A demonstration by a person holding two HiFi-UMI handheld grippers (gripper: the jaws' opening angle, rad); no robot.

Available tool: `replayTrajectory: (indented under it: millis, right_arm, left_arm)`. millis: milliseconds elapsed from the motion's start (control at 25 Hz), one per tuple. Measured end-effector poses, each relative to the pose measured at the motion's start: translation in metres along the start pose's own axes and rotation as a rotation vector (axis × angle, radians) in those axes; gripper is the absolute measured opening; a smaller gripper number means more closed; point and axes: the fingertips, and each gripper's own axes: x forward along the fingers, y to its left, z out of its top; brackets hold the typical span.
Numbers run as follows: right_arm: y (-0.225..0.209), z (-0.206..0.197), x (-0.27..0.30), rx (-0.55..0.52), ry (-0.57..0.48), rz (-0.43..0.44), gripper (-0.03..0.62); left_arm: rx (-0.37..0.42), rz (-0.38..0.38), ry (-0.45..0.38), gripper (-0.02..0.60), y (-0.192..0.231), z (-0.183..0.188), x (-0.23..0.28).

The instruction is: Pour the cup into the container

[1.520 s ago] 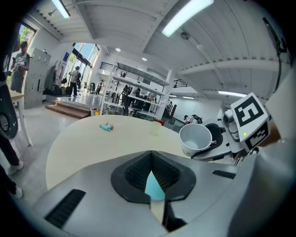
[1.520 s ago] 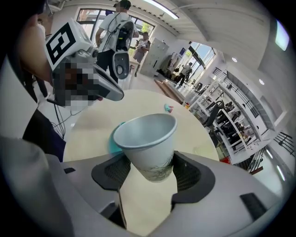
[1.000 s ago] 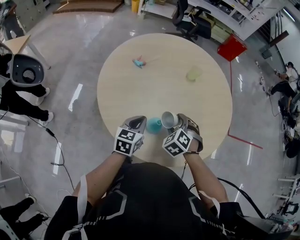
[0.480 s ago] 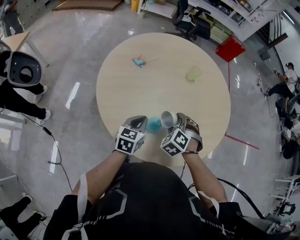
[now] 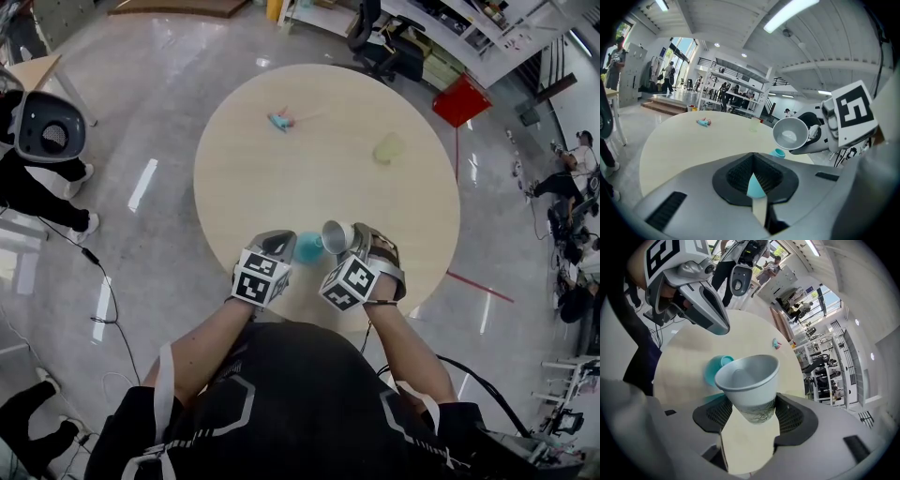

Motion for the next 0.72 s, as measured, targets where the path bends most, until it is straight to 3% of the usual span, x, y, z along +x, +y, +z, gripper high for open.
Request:
replayTrajectory:
  millis: [720]
  right_arm:
    - [-0.0038, 0.0013, 0.0054, -0.097, 0.041, -0.043, 0.293]
  left_arm:
    - [-0.013, -0.006, -0.014, 0.0, 0.0025, -0.001, 0.0016]
